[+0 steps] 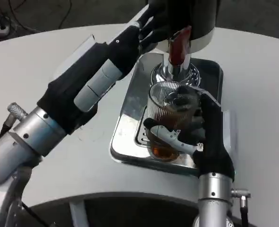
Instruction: Grasp the cup under the faucet to collect the drink, then remove the cup.
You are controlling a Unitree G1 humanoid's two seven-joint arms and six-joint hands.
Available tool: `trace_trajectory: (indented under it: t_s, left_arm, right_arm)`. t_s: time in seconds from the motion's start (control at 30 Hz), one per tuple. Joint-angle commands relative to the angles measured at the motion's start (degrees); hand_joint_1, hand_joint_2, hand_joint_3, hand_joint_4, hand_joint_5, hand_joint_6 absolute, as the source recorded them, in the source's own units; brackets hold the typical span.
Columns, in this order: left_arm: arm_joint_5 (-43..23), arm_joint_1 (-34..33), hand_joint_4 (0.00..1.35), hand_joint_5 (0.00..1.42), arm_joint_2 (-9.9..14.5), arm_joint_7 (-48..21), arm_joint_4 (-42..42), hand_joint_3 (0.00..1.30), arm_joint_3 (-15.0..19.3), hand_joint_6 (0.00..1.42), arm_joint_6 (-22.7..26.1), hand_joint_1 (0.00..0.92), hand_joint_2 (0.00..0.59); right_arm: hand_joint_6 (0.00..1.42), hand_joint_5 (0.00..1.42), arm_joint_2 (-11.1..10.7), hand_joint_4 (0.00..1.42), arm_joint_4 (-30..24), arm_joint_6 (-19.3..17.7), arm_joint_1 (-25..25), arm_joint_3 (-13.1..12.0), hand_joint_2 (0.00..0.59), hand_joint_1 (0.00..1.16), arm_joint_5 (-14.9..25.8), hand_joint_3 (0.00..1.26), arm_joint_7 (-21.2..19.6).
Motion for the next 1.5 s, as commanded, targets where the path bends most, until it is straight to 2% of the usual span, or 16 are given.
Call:
trace_trajectory:
  t_s: [0.03, 0.23, 0.47, 0.57, 0.83, 1.03, 1.27, 1.5]
  left_arm:
    - [1.01, 1.32, 0.00, 0.05, 1.85, 0.56, -1.49, 0.00, 0.72, 0.01, -0.11, 0.000, 0.073]
    - [1.03, -0.20, 0.00, 0.06, 2.23, 1.43, -1.43, 0.00, 0.73, 0.01, -0.04, 0.000, 0.074]
    - [2.69, -0.97, 0.00, 0.07, 4.71, -0.83, -0.83, 0.00, -0.19, 0.02, -1.05, 0.000, 0.074]
    - [2.47, -0.12, 0.00, 0.07, 5.42, -1.89, -1.51, 0.00, -0.31, 0.02, -1.39, 0.000, 0.074]
    - [1.20, 5.91, 0.03, 0.12, 9.57, -5.54, -6.35, 0.10, 2.18, 0.05, -4.64, 0.000, 0.075]
    - [-2.02, 12.68, 0.06, 0.14, 12.58, -9.15, -10.60, 0.13, 5.11, 0.07, -7.00, 0.000, 0.075]
    - [-5.84, 18.41, 0.11, 0.17, 14.13, -11.11, -15.56, 0.15, 8.57, 0.08, -8.16, 0.000, 0.084]
    - [-7.93, 22.30, 0.18, 0.22, 15.74, -14.34, -16.92, 0.18, 12.71, 0.11, -13.47, 0.000, 0.086]
  right_arm:
    - [0.89, 1.00, 1.03, 0.79, -4.76, -0.75, 2.03, 1.01, 0.107, 0.94, -0.86, 0.79, 0.55]
    - [0.90, 1.00, 1.38, 0.79, -7.93, -0.49, 4.44, 1.89, 0.102, 0.94, -1.06, 0.79, 1.67]
    - [0.90, 1.00, 1.25, 0.80, -13.45, 0.03, 9.12, 3.17, 0.099, 0.94, -0.95, 0.79, 4.12]
    - [0.90, 1.00, 1.07, 0.81, -15.81, 0.37, 11.05, 3.61, 0.099, 0.94, -0.60, 0.80, 5.50]
    - [0.90, 1.00, -0.43, 0.82, -23.10, 1.17, 16.09, 4.18, 0.099, 0.94, 1.08, 0.80, 10.86]
    - [0.90, 1.00, -5.16, 0.82, -29.70, 0.30, 18.51, 2.01, 0.099, 0.94, 6.44, 0.80, 20.64]
    - [0.90, 1.00, -11.36, 0.82, -40.34, 1.12, 23.14, -1.08, 0.099, 0.94, 13.68, 0.80, 32.43]
    - [0.91, 1.00, -14.94, 0.82, -47.33, 2.83, 27.64, -3.51, 0.098, 0.94, 18.70, 0.80, 39.42]
